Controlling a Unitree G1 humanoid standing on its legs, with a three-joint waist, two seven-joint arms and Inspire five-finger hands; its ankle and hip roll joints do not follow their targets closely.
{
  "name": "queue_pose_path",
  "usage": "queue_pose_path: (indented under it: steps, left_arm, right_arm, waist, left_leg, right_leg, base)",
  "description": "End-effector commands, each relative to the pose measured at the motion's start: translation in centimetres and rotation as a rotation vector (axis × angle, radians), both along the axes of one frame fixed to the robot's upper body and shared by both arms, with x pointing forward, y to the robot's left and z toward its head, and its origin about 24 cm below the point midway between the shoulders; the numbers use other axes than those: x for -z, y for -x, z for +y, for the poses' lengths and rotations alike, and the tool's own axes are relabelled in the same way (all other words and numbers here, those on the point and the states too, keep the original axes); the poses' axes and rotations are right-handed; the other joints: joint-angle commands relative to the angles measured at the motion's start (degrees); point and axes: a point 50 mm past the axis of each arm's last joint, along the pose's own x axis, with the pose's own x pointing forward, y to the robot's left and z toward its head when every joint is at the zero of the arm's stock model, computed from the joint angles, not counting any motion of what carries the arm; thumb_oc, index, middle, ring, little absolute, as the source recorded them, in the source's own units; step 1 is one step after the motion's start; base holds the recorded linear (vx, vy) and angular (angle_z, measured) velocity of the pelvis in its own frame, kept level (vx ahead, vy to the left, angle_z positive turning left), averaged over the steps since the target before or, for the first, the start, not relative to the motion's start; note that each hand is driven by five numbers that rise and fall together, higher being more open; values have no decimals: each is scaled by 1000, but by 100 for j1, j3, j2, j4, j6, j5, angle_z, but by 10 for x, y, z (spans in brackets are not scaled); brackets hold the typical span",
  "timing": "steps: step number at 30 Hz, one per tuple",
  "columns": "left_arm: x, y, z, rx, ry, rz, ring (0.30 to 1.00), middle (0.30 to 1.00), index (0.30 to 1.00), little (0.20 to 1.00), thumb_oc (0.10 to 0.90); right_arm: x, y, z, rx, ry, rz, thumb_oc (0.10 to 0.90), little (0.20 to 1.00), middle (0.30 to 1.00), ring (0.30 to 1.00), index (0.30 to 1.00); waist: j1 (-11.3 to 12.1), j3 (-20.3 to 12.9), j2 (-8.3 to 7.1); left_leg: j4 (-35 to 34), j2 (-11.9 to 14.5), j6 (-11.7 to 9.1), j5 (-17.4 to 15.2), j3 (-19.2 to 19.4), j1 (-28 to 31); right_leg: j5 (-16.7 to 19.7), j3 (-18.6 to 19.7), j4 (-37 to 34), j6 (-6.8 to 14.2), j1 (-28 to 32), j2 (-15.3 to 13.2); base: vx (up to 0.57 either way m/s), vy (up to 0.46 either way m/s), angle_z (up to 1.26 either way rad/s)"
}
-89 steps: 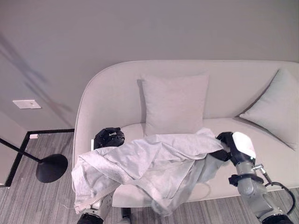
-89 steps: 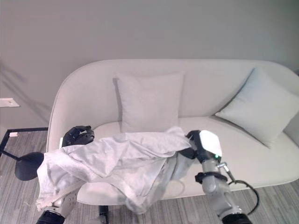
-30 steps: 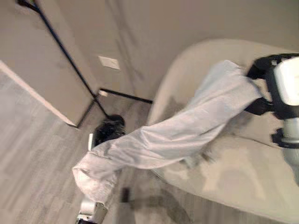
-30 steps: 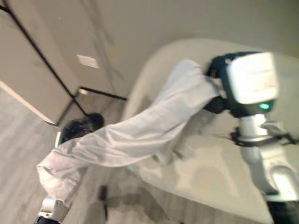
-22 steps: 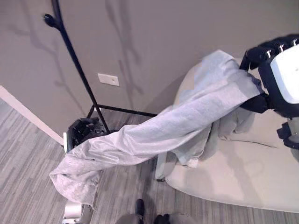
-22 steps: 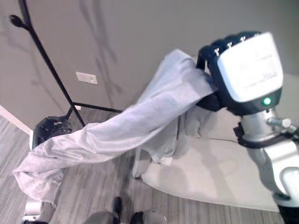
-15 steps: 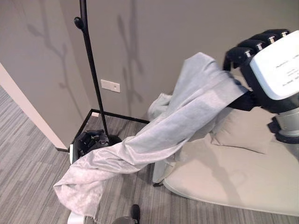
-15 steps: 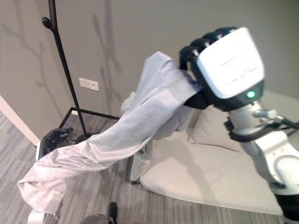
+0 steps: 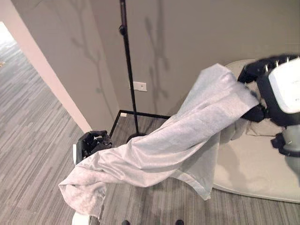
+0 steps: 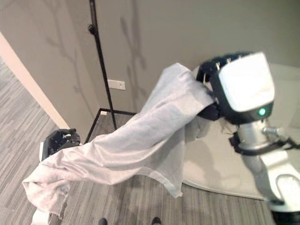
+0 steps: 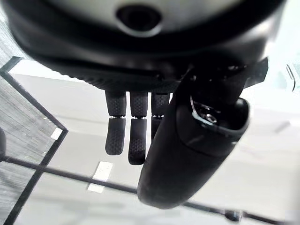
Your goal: Hang the clothes on the sofa on the clothes rack.
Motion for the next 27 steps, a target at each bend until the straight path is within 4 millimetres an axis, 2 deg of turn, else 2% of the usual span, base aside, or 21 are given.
queue_pose_path:
  steps: [1,4,6,8,9,11,12,13,14,15,16,18,20,21,22,23,24,25,27]
  left_arm:
    - [-52,-8,-1,37,-194,-245,300,300,300,300,400]
    - [-56,-12,0,42,-251,-251,300,300,300,300,400]
    - [-69,-22,-2,55,-373,-284,300,300,300,300,400]
    - [-74,-28,-3,42,-418,-300,300,300,300,300,400]
    - [-74,-29,-2,38,-420,-302,300,300,300,300,400]
    - [-81,-36,-4,40,-462,-323,300,300,300,300,400]
    - [-87,-38,-2,25,-479,-342,300,300,300,300,400]
    - [-92,-40,1,6,-507,-357,300,300,300,300,400]
    - [-104,-44,4,-23,-546,-403,300,300,300,300,400]
    - [-109,-46,5,-37,-552,-424,300,300,300,300,400]
    - [-109,-47,5,-40,-552,-426,300,300,300,300,400]
    - [-118,-52,4,-48,-570,-458,300,300,300,300,400]
    - [-111,-51,9,-94,-540,-423,300,300,300,300,400]
    - [-110,-51,7,-101,-531,-426,300,300,300,300,400]
    - [-107,-51,5,-90,-517,-419,300,300,300,300,400]
    - [-101,-48,3,-75,-496,-401,300,300,300,300,400]
    - [-98,-47,2,-65,-482,-389,300,300,300,300,400]
    - [-98,-45,1,-56,-473,-397,300,300,300,300,400]
    - [-98,-42,0,-64,-462,-400,300,300,300,300,400]
  right_arm:
    - [-27,-6,-20,78,-98,-123,400,300,300,300,300]
    - [-16,-10,-22,86,-153,-80,400,300,300,300,300]
    - [-6,-14,-20,59,-237,-50,400,300,300,300,300]
    - [-5,-18,-14,23,-279,-50,400,300,300,300,300]
    - [-6,-19,-13,21,-280,-53,400,300,300,300,300]
    - [-8,-26,-4,-37,-312,-52,400,300,300,300,300]
    - [-10,-29,-2,-52,-317,-48,400,300,300,300,300]
    - [-13,-30,0,-67,-310,-50,400,300,300,300,300]
    - [-23,-31,2,-97,-289,-71,400,300,300,300,300]
    - [-29,-31,2,-108,-278,-86,400,300,300,300,300]
    - [-29,-32,2,-109,-279,-88,400,300,300,300,300]
    - [-43,-36,5,-116,-221,-129,400,300,300,300,300]
    - [-41,-33,10,-134,-196,-103,400,300,300,300,300]
    - [-41,-30,12,-139,-177,-108,400,300,300,300,300]
    - [-45,-29,13,-152,-166,-127,400,300,300,300,300]
    - [-49,-27,16,-178,-156,-149,400,300,300,300,300]
    - [-51,-24,18,-199,-149,-154,400,300,300,300,300]
    - [-56,-20,20,-218,-135,-175,400,300,300,300,300]
    - [-61,-19,20,-218,-117,-198,400,300,300,300,300]
  waist:
    - [80,-507,49]
    - [89,-485,24]
    - [96,-314,-34]
    - [48,-155,-3]
    - [54,-125,-24]
    - [49,-14,-14]
    - [36,-7,-51]
    - [31,-31,-100]
    - [-3,-74,-201]
    - [-46,-76,-255]
    - [-45,-78,-236]
    - [-46,-116,-350]
    - [-85,-222,-436]
    - [-102,-354,-473]
    - [-95,-445,-509]
    - [-41,-565,-514]
    - [-34,-547,-524]
    - [25,-447,-592]
    - [96,-259,-665]
  left_leg:
    - [207,223,20,-322,65,-222]
    - [271,65,152,-439,135,-226]
    - [363,-159,398,-632,187,-101]
    - [406,-246,569,-676,226,30]
    - [412,-269,585,-683,243,35]
    - [430,-300,703,-754,304,217]
    - [374,-336,713,-800,345,332]
    - [305,-363,694,-835,366,409]
    - [225,-400,632,-870,316,472]
    - [211,-401,585,-899,286,507]
    - [209,-376,578,-902,291,503]
    - [257,-369,484,-1104,289,588]
    - [373,-316,472,-1279,282,664]
    - [417,-256,447,-1383,267,735]
    - [481,-201,422,-1433,265,779]
    - [858,-63,348,-1549,229,719]
    - [1526,52,243,-1367,171,451]
    - [2507,158,136,-956,87,-19]
    - [3691,232,106,-673,-110,-667]
  right_leg:
    - [-294,325,-143,-67,15,282]
    - [-355,355,124,-11,-52,144]
    - [-510,487,1390,33,-428,25]
    - [-193,556,2337,124,-810,-70]
    - [-212,595,2431,141,-860,-97]
    - [18,572,3131,176,-1174,-197]
    - [-12,534,3213,157,-1303,-233]
    - [-68,485,3046,126,-1373,-229]
    - [-183,511,2451,57,-1482,-36]
    - [-148,586,1977,51,-1533,70]
    - [-114,576,1884,47,-1493,104]
    - [59,593,788,125,-1352,164]
    - [90,766,542,97,-1098,269]
    - [56,945,502,54,-998,400]
    - [42,962,465,38,-950,459]
    - [-13,863,335,-21,-780,567]
    - [-70,844,196,-144,-588,680]
    - [-99,805,54,-282,-388,721]
    - [-171,754,-173,-458,-116,791]
  base:
    - [6,216,9]
    - [-4,182,3]
    - [-15,300,-13]
    - [-9,202,-9]
    - [33,154,-7]
    - [88,131,-19]
    - [139,70,-30]
    - [234,-38,-49]
    - [263,-108,-45]
    - [215,-104,-45]
    - [192,-113,-21]
    - [225,-126,5]
    - [263,-118,21]
    - [329,-135,62]
    - [425,-208,52]
    - [432,-261,44]
    - [411,-322,8]
    - [230,-268,18]
    - [141,-153,4]
